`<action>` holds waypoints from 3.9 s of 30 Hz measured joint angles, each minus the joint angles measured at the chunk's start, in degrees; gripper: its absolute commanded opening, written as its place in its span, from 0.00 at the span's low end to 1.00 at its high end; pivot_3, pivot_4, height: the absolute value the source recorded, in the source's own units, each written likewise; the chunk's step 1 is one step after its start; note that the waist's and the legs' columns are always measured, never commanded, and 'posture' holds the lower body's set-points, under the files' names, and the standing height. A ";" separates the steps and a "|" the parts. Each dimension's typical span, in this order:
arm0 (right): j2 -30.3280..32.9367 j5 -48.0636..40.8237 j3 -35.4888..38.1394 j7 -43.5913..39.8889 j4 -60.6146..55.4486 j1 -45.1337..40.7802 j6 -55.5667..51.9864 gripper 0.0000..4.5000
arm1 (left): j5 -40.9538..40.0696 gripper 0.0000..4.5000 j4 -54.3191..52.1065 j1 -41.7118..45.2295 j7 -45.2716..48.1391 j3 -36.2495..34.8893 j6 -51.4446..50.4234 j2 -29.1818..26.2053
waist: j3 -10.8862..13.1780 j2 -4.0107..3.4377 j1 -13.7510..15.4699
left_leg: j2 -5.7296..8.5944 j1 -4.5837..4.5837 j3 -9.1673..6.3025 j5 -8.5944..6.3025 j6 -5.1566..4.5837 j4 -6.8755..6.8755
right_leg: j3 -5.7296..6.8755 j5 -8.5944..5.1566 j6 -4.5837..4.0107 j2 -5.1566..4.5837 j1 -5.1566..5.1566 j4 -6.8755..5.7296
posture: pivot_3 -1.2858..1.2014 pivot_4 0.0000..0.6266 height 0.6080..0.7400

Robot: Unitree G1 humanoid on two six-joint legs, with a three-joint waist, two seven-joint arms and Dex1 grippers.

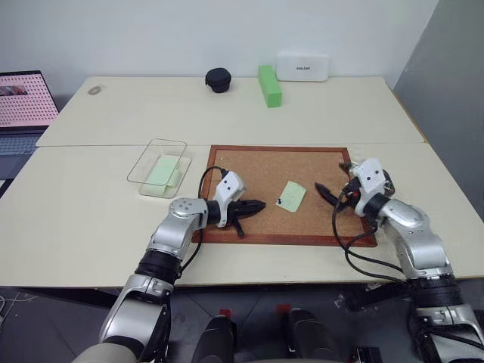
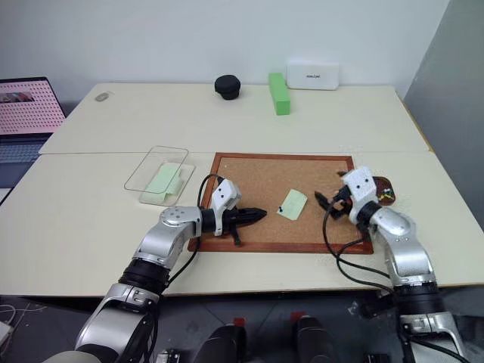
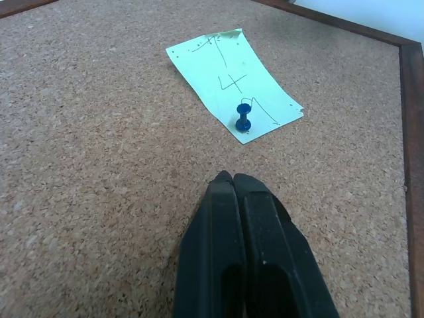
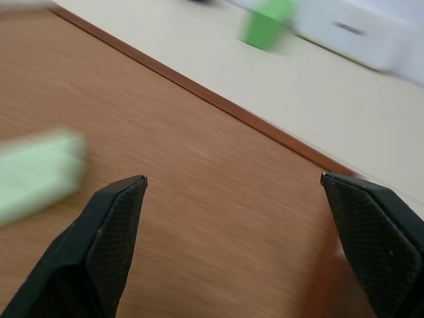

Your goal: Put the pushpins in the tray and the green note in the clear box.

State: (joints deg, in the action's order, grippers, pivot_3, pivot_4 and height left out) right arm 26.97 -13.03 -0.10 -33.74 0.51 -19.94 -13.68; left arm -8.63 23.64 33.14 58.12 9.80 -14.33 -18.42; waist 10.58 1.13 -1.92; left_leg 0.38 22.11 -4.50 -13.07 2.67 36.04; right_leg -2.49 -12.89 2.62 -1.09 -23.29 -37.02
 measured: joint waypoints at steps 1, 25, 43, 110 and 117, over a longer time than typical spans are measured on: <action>-0.59 -1.62 -0.67 -0.78 -2.58 0.26 -1.54 0.99 | 0.01 0.00 0.00 0.00 -0.02 -0.01 -0.03 -0.01 | 0.00 0.00 0.01 | -0.01 0.00 -0.01 0.00 0.00 0.00 | 0.02 0.00 0.00 0.00 0.00 0.01 | 0.52 0.24 1.00; -10.16 1.94 -11.51 -7.54 12.29 -5.08 0.98 0.91 | -0.06 0.00 0.19 0.15 0.08 -0.06 -0.28 -0.23 | 0.00 0.01 -0.06 | -0.03 -0.05 -0.02 0.00 0.00 0.00 | 0.06 0.00 -0.01 0.02 0.01 -0.02 | 0.52 0.24 1.00; -11.59 3.77 -11.12 -8.50 17.13 -7.80 4.07 0.06 | -0.08 0.00 -0.34 -0.15 -0.07 -0.10 -0.50 -0.37 | 0.00 0.01 -0.15 | -0.04 -0.08 -0.02 0.00 0.00 -0.01 | 0.05 0.00 -0.01 0.03 0.01 -0.05 | 0.52 0.24 1.00; -7.69 1.21 -1.59 3.41 -11.62 -8.01 -18.49 0.00 | -26.82 0.98 -6.29 5.34 -2.64 -13.12 -35.62 4.31 | 0.05 0.02 -0.07 | -0.03 0.32 -0.09 0.01 0.02 0.02 | 0.10 0.01 -0.02 0.00 -0.28 -0.03 | 0.52 0.24 1.00; -20.78 -6.90 12.64 21.23 -12.30 -12.88 -36.63 0.00 | -26.90 0.98 -9.09 4.98 -3.86 -13.05 -33.91 5.92 | 0.05 0.02 0.11 | -0.02 0.43 -0.13 0.01 0.02 0.01 | 0.11 0.03 -0.07 -0.01 -0.37 -0.05 | 0.52 0.24 1.00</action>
State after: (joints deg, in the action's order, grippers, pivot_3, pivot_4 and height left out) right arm 6.19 -19.93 12.54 -12.51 -11.79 -32.81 -50.32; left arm -35.53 14.55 38.12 54.26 -3.25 -48.24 -12.50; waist 10.63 1.15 -1.82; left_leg 0.35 22.54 -4.63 -13.06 2.69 36.05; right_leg -2.37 -12.87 2.55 -1.10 -23.66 -37.06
